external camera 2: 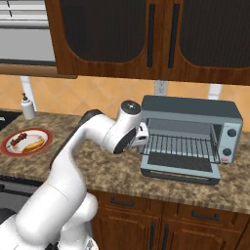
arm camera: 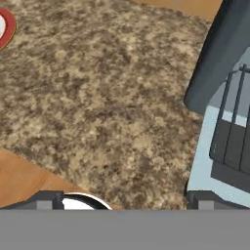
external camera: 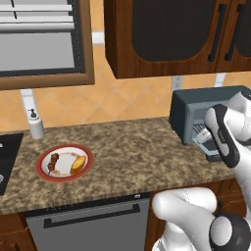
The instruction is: Pick up the kebab skewer and baguette bread, and place them inside the toaster oven. Close the toaster oven door and start by setting the timer.
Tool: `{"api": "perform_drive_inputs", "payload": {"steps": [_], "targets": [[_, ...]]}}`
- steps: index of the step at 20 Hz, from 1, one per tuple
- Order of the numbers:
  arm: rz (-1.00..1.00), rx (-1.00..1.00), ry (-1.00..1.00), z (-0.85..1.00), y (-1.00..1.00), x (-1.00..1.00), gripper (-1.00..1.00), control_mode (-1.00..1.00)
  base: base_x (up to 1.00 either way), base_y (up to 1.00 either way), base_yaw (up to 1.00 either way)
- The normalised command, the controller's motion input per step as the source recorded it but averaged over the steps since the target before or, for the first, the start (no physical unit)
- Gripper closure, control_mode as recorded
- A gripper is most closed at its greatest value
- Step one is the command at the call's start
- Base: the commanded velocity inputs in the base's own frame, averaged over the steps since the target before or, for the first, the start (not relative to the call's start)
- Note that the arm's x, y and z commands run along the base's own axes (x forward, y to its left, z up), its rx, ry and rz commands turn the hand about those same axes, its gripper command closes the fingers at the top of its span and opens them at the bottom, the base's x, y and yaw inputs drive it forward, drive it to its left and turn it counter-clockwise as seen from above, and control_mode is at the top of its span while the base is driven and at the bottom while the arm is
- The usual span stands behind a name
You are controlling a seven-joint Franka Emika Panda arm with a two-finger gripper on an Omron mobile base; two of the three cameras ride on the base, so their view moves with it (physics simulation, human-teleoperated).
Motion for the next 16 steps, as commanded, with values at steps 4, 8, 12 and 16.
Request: {"api": "perform_drive_inputs", "payload": {"steps": [4, 8, 12, 16], "targets": [[0.00, 0.00, 0.01, -0.08, 1.00, 0.18, -1.00, -1.00, 0.00, 0.00, 0.00], [-0.03, 0.00, 0.04, 0.00, 1.00, 0.48, -1.00, -1.00, 0.00, 0.00, 0.00], [-0.10, 0.00, 0.07, 0.00, 1.00, 0.51, -1.00, -1.00, 0.00, 0.00, 0.00], [-0.03, 0.00, 0.14, 0.00, 1.00, 0.23, -1.00, -1.00, 0.00, 0.00, 0.00]]}}
